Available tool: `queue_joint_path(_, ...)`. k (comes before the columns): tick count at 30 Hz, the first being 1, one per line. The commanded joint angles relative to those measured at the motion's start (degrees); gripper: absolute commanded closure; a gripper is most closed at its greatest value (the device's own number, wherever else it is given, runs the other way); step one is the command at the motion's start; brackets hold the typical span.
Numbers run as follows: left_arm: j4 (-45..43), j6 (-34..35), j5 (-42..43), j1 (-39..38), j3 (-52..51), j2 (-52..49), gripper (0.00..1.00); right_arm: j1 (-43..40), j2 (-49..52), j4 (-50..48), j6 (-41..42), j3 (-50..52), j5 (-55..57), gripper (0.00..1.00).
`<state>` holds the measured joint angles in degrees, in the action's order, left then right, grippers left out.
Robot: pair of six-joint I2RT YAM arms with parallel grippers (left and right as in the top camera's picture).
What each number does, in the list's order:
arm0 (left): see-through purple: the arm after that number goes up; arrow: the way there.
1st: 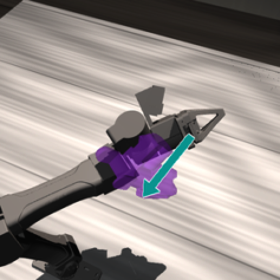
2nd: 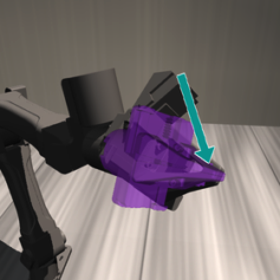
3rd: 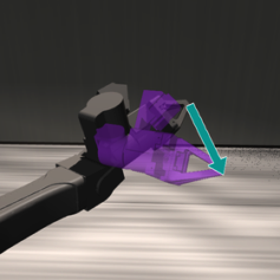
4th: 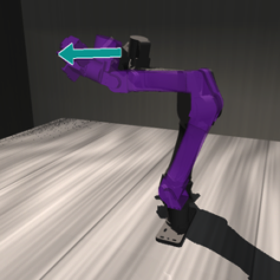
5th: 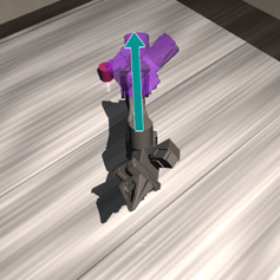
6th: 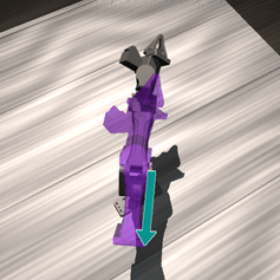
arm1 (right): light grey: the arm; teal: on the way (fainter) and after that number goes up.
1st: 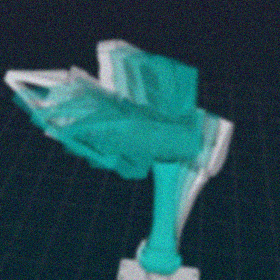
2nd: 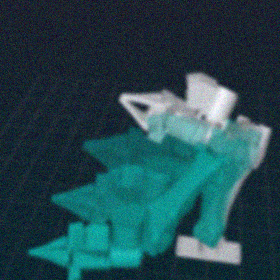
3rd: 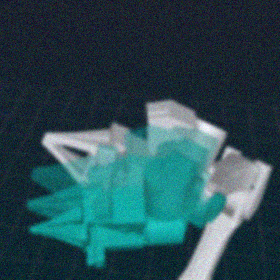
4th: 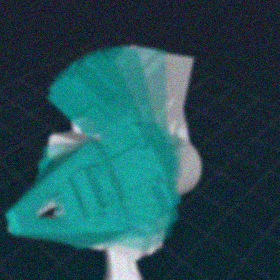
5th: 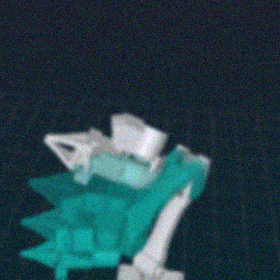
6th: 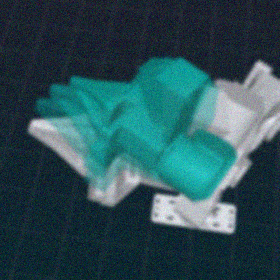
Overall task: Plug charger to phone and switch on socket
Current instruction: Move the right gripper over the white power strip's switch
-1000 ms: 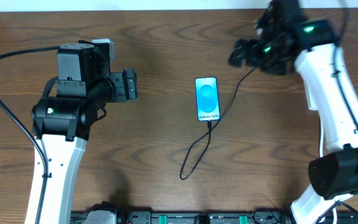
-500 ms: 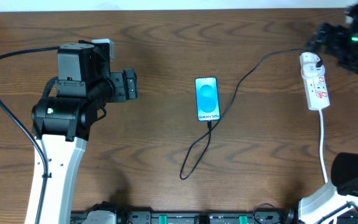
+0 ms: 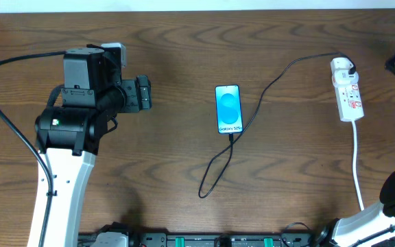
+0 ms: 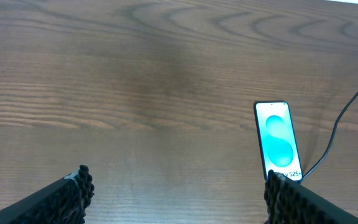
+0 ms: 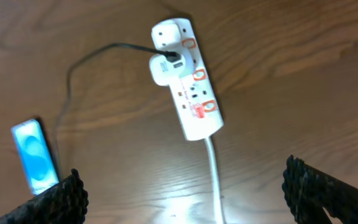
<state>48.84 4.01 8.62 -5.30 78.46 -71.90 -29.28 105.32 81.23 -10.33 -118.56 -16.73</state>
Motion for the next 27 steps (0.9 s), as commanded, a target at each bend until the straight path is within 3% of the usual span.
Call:
queue_joint_path(1,0.0,-1.0,-0.8,0.3,0.5,-0.1,0.10,0.0,-0.9,-3.5,-7.0,4.7,-1.0,0.01)
queue_joint_path(11,0.0,-1.0,-0.8,0.2,0.5,-0.1,0.11,0.0,-0.1,-20.5,-6.4,21.7,-10.7,0.01)
queue_joint_path(27,0.0,-1.0,-0.8,0.2,0.5,0.0,0.10,0.9,6.7,-33.6,-6.4,31.4,-16.7,0.01)
